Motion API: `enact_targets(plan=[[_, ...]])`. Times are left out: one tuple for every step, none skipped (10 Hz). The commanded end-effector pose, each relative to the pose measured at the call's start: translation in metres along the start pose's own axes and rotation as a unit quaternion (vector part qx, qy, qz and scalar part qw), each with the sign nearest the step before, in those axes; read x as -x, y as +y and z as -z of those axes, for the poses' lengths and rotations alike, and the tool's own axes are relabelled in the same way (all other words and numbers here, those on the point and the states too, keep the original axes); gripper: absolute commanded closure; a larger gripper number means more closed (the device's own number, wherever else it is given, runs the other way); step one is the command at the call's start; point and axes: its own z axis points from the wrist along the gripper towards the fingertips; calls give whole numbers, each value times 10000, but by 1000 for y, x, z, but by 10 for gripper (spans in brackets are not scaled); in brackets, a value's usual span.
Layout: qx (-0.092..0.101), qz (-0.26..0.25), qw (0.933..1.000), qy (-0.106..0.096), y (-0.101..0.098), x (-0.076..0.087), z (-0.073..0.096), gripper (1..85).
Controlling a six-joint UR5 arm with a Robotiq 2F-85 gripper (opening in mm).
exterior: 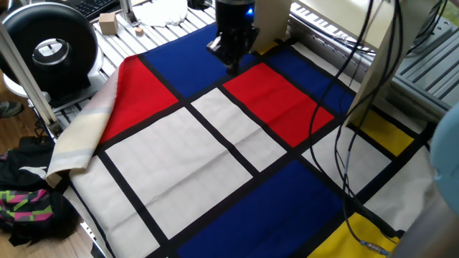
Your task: Take the object down from the shelf
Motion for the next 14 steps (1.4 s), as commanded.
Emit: enact_targets(plan=[[112, -34, 9998, -142, -10, -9, 4, 750], [102, -4, 9998, -195, -14, -10, 4, 750], [177, -15, 9996, -229, -13, -10, 2, 760], [537, -70, 9980, -315, 1, -9, 2, 767], [623, -162, 9972, -373, 4, -8, 3, 773], [527, -257, 9976, -375, -1, -8, 3, 777], [337, -303, 9983, -380, -11, -8, 2, 777], [285, -366, 9982, -386, -14, -9, 3, 803], [324, -365, 9981, -386, -12, -11, 4, 803], [323, -357, 9982, -363, -12, -13, 5, 807], [284, -342, 9984, -356, -15, -14, 4, 813], [222, -306, 9988, -326, -21, -17, 2, 820], [167, -285, 9989, -326, -24, -17, 1, 820], [166, -239, 9991, -303, -25, -19, 1, 820]])
